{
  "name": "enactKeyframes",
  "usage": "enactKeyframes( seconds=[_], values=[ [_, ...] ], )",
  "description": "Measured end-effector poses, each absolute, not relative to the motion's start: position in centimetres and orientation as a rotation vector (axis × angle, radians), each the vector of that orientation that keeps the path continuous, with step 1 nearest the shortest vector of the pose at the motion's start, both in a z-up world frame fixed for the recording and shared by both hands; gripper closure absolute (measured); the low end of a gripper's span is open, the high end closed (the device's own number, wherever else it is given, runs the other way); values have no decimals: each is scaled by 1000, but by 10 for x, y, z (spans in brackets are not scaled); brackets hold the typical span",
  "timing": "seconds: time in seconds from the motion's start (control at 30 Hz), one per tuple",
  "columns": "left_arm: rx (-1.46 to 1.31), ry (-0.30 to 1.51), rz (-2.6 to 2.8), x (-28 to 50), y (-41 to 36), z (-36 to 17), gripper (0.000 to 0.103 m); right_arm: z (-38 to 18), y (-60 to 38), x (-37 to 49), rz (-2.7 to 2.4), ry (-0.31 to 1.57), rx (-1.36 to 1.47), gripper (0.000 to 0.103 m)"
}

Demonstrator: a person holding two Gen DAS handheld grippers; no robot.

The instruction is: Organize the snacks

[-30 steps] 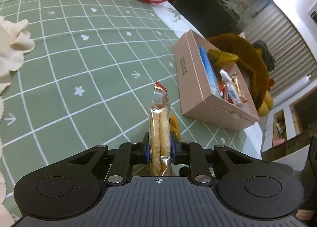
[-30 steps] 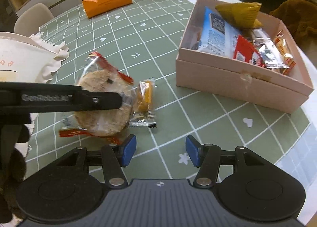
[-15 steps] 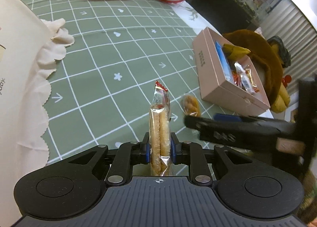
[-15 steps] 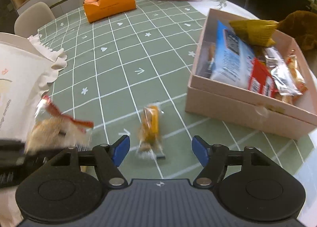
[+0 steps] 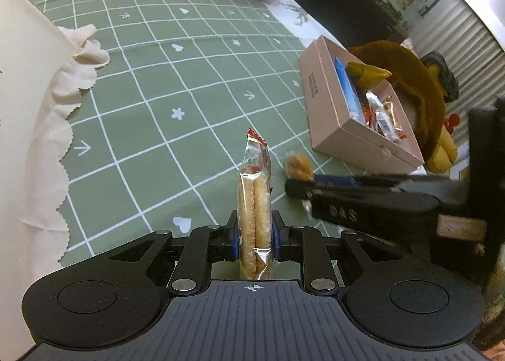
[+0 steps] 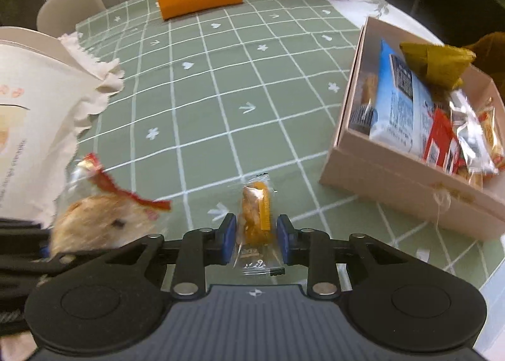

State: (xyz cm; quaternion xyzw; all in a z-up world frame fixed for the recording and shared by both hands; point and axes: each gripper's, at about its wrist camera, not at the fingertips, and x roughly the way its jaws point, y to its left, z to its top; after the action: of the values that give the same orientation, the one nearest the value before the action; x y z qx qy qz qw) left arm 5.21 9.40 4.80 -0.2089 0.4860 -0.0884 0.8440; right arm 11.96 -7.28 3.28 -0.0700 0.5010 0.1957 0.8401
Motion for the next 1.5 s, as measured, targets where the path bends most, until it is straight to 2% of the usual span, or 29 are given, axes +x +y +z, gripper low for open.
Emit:
enactKeyframes(
  seconds=[0.5, 0.6, 0.8, 0.97, 1.07, 1.13, 1.2, 1.33, 1.5],
  values=[
    [-399, 1080, -364, 41, 34, 58, 80, 69, -178, 46, 331, 1032, 39, 76],
    [-409, 1006, -442, 51, 23, 96, 80, 103, -206, 34, 291, 955, 57, 76],
    [-340, 722, -523, 102, 10, 211, 80, 225, -250, 40, 210, 641, 39, 76],
    [-352, 667, -558, 153, -10, 247, 80, 282, -278, 66, 137, 511, 58, 76],
    [-467, 712, -628, 186, -18, 232, 79, 291, -289, 85, 133, 513, 85, 76],
    [-572, 767, -667, 216, -21, 197, 74, 286, -293, 96, 123, 532, 86, 76],
    [-552, 812, -550, 239, -22, 153, 72, 278, -296, 104, 101, 556, 82, 76],
    [-625, 899, -438, 252, -7, 89, 71, 255, -305, 115, 95, 612, 99, 76],
    [-526, 853, -363, 236, 9, 90, 71, 229, -306, 135, 95, 686, 125, 76]
  ],
)
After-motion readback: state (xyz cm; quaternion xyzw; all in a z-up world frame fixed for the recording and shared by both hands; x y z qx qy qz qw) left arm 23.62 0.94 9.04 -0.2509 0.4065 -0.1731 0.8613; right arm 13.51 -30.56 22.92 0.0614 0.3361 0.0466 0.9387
